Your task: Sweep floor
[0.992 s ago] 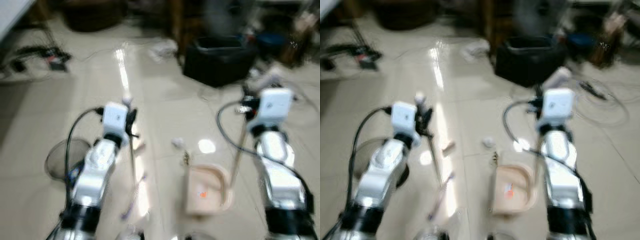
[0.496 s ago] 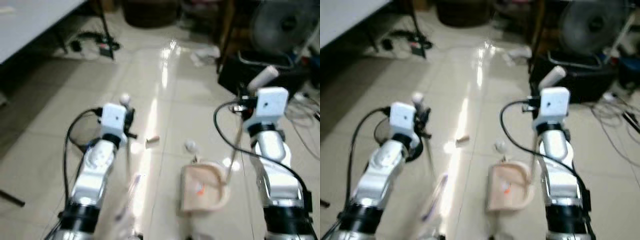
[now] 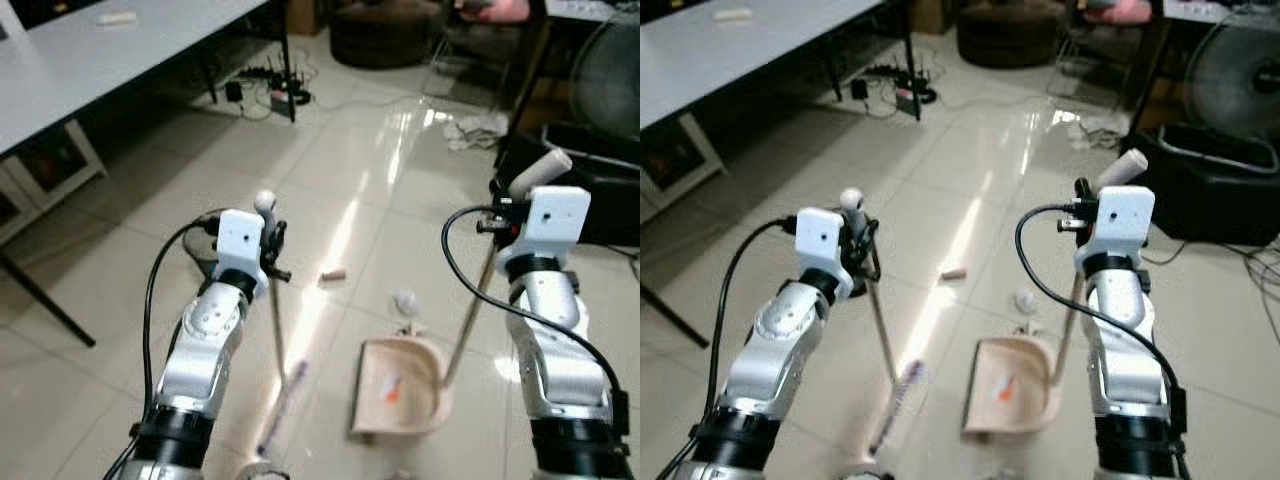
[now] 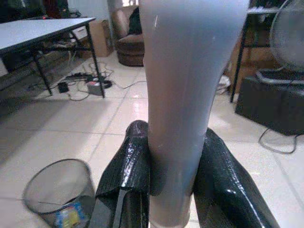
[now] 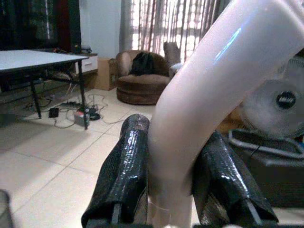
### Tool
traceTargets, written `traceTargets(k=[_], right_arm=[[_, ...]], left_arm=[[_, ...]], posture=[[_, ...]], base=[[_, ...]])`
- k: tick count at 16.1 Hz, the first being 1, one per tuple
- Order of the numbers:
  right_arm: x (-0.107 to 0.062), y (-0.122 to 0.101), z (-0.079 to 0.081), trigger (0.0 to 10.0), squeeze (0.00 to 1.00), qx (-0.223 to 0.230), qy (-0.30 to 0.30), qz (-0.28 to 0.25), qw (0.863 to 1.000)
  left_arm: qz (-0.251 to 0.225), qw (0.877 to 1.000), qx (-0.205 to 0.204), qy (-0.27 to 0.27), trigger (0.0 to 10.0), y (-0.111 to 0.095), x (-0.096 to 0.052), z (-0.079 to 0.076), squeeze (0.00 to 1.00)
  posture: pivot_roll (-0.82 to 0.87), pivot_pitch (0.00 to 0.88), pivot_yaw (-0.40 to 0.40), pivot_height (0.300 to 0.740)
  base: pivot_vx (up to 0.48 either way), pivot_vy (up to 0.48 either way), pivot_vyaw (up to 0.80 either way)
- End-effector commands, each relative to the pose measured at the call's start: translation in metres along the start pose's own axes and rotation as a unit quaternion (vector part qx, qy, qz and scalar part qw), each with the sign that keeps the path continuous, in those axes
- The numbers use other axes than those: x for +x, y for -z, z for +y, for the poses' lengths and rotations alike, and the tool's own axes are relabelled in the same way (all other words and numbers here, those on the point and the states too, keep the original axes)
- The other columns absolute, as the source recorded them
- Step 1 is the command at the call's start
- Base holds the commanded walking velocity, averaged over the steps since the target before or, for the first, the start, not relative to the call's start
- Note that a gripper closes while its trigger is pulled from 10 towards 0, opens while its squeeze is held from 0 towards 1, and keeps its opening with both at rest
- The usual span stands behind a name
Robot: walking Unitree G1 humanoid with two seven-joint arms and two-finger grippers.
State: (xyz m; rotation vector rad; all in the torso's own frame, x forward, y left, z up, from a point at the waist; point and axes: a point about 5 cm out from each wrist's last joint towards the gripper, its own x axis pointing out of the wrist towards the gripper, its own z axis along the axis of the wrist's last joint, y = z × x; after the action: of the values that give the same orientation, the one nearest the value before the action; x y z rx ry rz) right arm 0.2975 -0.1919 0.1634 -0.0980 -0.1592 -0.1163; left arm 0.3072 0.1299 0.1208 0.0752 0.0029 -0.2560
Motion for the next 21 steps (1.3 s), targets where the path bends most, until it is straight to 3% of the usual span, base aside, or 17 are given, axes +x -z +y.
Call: traceTargets(k=[1,7,17,21], right_arm=[[0.0003,-0.0039,0.0012,10.0,0.0,0.001,0.002,-0.007,1.0],[-0.0022,0.0008,-0.0001,10.0,0.0,0.03,0.019,0.006,0.999],[-0.004,-0.0002,-0.001,10.0,0.0,0.034,0.029,0.005,0.999],[-0.0035,-0.0023,0.0004,10.0,0.0,0.023,0.019,-0.003,1.0]], left_arm=[[-0.022,1.0,0.008,-0.012,10.0,-0.0103,0.0005,0.0078,0.0],[-0.048,0.999,0.015,0.008,10.0,-0.0149,0.0012,0.0079,0.0],[-0.056,0.998,0.02,0.031,10.0,-0.0153,0.0019,0.0025,0.0],[-0.057,0.998,0.019,0.032,10.0,-0.0145,0.0008,0.0014,0.0]], posture=[[-0.04,0.035,0.032,0.74],[-0.04,0.042,0.029,0.74],[-0.05,0.047,0.028,0.74],[-0.05,0.047,0.022,0.74]], base=[[0.0,0.0,0.0],[0.0,0.0,-0.22],[0.292,0.0,-0.8],[0.312,0.0,0.0]])
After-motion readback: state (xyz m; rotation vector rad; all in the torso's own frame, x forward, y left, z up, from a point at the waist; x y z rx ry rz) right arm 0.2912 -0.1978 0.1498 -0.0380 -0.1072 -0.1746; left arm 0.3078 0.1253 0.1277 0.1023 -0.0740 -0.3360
